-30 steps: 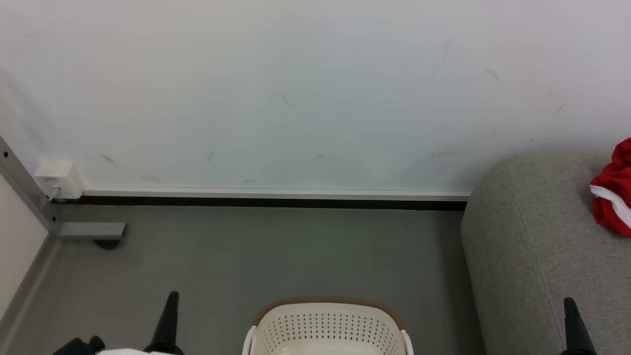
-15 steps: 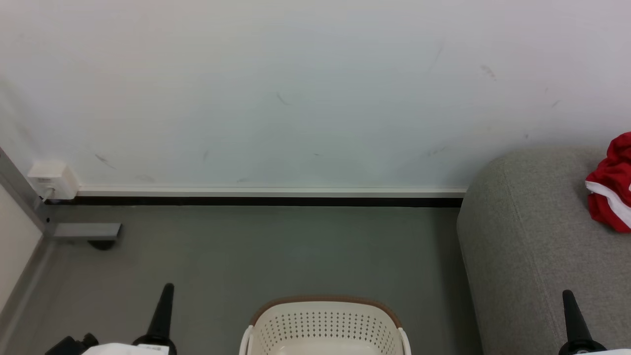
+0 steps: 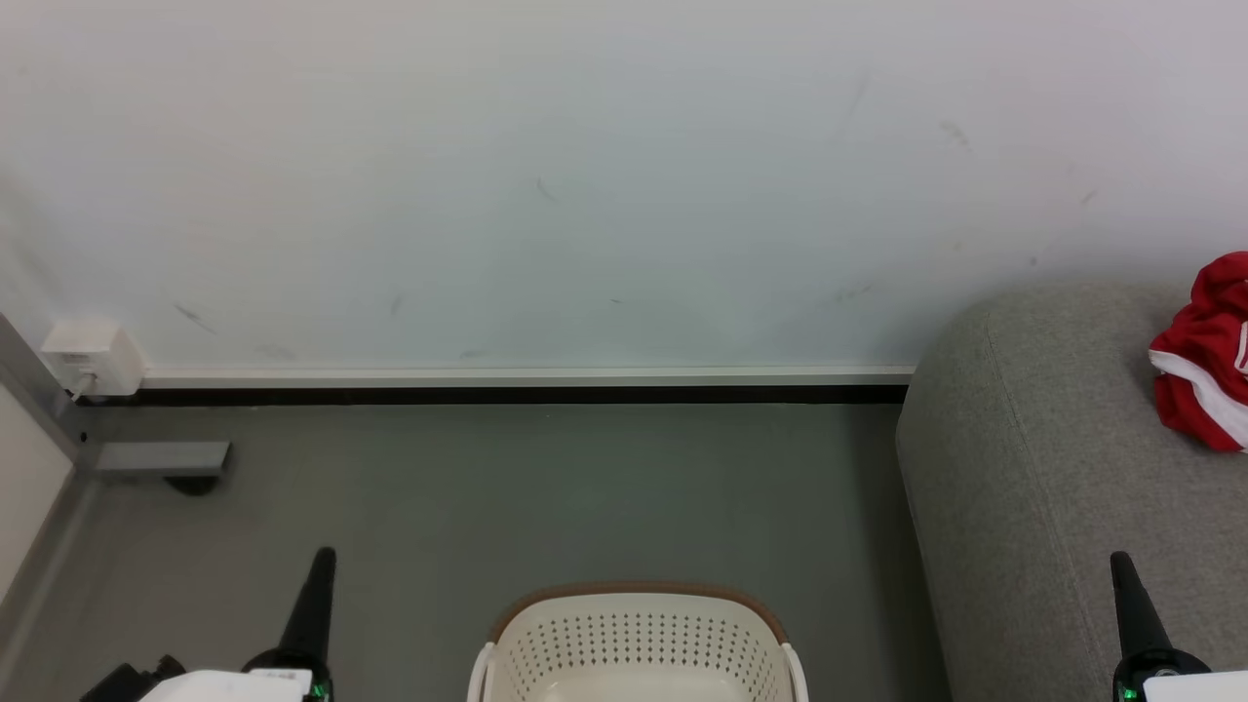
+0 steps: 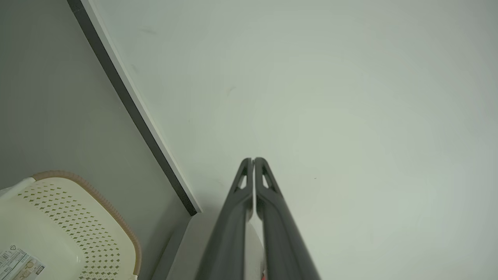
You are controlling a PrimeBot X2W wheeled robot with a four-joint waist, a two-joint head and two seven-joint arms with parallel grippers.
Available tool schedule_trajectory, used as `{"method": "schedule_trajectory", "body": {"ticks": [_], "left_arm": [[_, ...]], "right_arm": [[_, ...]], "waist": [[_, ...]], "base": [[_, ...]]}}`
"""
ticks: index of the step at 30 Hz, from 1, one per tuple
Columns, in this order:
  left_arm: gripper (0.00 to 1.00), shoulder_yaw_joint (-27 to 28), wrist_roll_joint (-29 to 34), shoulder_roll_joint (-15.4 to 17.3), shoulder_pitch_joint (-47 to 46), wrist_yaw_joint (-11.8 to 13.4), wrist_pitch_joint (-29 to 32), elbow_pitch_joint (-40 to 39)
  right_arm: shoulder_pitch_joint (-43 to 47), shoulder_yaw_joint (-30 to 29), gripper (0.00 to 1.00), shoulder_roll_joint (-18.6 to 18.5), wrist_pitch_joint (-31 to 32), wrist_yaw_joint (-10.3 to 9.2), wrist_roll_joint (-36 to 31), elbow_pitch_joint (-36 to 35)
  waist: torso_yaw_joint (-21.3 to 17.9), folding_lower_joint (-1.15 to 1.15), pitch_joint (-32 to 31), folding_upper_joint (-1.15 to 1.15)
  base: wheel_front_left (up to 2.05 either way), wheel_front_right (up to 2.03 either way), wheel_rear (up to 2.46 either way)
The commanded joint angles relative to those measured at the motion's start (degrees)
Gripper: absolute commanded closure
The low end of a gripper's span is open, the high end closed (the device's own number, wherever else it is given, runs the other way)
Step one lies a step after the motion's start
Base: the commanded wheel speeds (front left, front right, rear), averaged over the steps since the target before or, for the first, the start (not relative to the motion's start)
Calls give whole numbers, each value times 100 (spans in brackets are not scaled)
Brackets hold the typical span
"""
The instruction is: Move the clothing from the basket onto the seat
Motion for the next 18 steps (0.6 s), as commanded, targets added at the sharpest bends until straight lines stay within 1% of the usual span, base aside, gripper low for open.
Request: {"method": "schedule_trajectory", "body": {"ticks": [1,18], "left_arm": [[100,53,-186,20,-99,-46,33,-40],[100,185,-912,5,-194,-77,229,-41]], "right_arm": [[-91,-27,100,-65,19,-10,133,-57],[-246,-31,100,-66,219,-12,884,-49]], "waist": [[-6,0,4,0],[-87,0,51,0]], "base": [[0,0,0],[0,0,0]]}}
